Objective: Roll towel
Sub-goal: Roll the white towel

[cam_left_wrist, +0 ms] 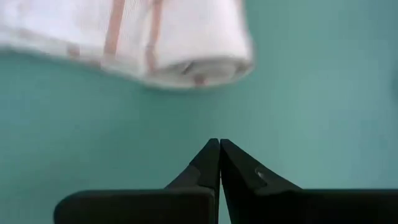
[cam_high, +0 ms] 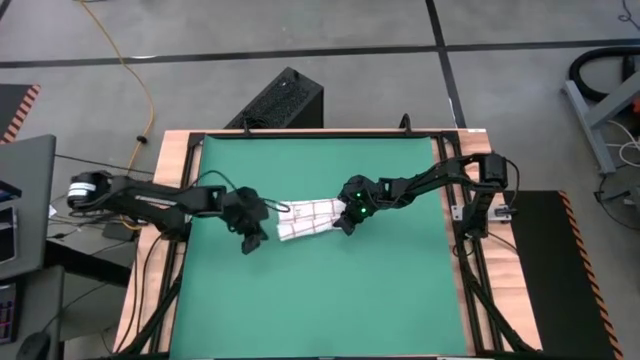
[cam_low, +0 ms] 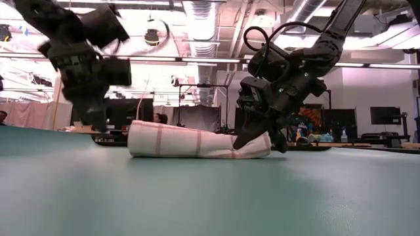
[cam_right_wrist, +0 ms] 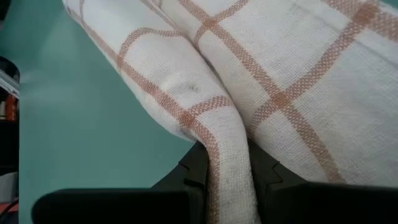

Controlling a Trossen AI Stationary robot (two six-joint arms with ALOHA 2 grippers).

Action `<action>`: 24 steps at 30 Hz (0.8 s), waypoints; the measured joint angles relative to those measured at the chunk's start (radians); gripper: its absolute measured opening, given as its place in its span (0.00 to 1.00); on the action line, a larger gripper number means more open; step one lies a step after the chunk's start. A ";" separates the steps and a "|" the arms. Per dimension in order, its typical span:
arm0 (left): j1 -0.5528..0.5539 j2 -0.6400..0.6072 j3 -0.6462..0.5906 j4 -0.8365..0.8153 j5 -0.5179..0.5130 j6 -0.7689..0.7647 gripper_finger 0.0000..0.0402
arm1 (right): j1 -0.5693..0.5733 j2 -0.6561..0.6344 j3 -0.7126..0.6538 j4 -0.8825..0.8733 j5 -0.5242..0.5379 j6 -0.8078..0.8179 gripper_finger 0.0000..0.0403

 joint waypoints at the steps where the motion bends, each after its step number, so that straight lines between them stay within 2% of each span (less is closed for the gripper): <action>1: -0.023 -0.029 0.002 0.004 -0.049 -0.001 0.00 | 0.000 0.000 0.000 0.001 -0.001 0.000 0.18; 4: -0.135 -0.086 0.028 0.050 -0.228 0.062 0.00 | 0.000 0.000 0.000 0.002 -0.001 0.000 0.18; 7: -0.292 -0.081 0.032 0.078 -0.410 0.167 0.00 | 0.000 0.000 0.000 0.004 -0.002 0.000 0.18; 14: -0.593 0.081 0.031 0.266 -0.931 0.336 0.00 | 0.005 0.000 -0.001 0.009 -0.002 -0.001 0.18; 16: -0.626 0.136 0.032 0.346 -0.977 0.406 0.00 | 0.005 0.000 -0.002 0.009 -0.002 -0.002 0.18; 18: -0.628 0.189 0.034 0.387 -0.951 0.404 0.00 | 0.005 0.000 -0.002 0.009 -0.002 -0.002 0.18; 21: -0.609 0.275 0.053 0.363 -0.921 0.367 0.00 | 0.005 0.000 -0.002 0.010 -0.003 -0.004 0.18; 24: -0.584 0.360 0.096 0.350 -0.933 0.396 0.00 | 0.005 0.000 -0.002 0.011 -0.003 -0.008 0.18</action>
